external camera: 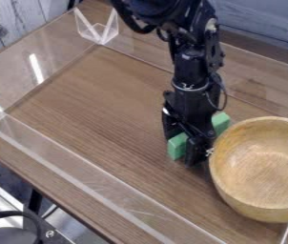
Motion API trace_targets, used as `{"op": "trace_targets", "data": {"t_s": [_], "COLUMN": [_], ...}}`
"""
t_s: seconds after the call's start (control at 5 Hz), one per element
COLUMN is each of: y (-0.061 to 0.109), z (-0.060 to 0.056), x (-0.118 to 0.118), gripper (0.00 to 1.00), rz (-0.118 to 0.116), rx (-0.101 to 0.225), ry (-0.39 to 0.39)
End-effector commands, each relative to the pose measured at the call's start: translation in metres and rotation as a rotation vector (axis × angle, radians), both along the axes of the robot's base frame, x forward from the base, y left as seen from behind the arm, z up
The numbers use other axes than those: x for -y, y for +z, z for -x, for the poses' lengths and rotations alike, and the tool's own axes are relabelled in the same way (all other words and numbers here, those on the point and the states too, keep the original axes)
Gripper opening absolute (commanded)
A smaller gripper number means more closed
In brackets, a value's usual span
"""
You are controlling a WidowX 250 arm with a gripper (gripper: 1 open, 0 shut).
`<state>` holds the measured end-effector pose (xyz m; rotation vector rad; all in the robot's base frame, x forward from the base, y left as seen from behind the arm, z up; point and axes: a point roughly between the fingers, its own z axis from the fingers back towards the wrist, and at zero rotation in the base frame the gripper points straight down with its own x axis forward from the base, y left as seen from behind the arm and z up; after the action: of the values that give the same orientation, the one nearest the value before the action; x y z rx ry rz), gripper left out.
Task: Put the green block in the brown bowl
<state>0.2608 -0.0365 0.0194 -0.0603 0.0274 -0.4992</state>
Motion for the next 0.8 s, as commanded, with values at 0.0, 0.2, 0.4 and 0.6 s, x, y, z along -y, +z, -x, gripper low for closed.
{"op": "trace_targets", "data": {"t_s": [0.0, 0.2, 0.4, 0.6], "y": [0.0049, 0.0056, 0.0057, 0.0059], "z": [-0.0048, -0.0045, -0.0044, -0.0043], "x": [0.0003, -0.0004, -0.0011, -0.0017], "gripper": [0.0, 0.0, 0.0, 0.0], "rz": [0.004, 0.006, 0.006, 0.006], "rx": [0.026, 0.026, 0.02, 0.015], "ry": [0.001, 0.005, 0.008, 0.011]}}
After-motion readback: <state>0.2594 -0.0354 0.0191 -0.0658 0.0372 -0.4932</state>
